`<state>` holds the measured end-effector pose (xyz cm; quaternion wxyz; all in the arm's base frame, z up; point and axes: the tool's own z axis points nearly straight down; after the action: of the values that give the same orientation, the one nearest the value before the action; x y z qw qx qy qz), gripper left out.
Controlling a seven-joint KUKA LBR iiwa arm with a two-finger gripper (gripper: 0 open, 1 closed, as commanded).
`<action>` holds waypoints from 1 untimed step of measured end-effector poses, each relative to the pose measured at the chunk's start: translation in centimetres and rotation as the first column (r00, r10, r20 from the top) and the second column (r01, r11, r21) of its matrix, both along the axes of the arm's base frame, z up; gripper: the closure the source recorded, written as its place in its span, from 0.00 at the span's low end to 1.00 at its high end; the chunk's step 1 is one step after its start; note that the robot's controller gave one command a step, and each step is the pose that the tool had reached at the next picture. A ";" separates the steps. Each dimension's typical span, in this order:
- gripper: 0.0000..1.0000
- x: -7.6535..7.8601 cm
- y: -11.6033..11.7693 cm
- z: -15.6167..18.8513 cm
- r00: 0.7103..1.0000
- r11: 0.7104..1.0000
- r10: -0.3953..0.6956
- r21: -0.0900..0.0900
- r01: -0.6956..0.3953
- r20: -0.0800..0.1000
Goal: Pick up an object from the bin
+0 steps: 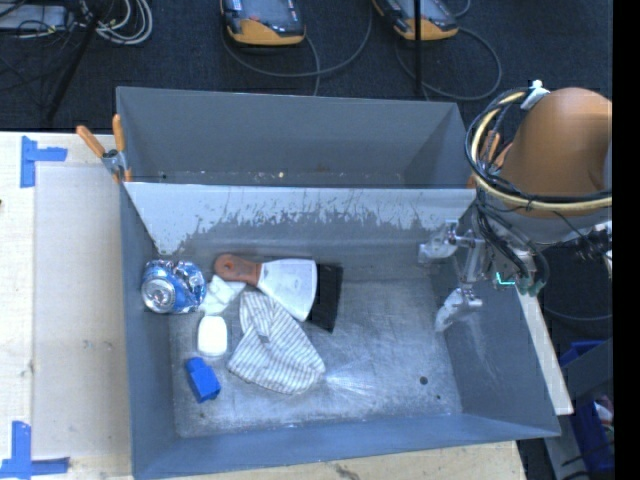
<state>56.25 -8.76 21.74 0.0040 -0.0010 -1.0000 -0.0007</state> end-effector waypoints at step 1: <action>0.00 0.1 0.0 0.4 1.000 1.000 0.002 -0.001 -0.002 0.007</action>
Offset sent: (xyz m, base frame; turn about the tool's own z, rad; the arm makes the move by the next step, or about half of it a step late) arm 0.0405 0.0806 -0.0630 -0.2145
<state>56.39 -8.73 22.16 0.0005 -0.0001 -1.0000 -0.0003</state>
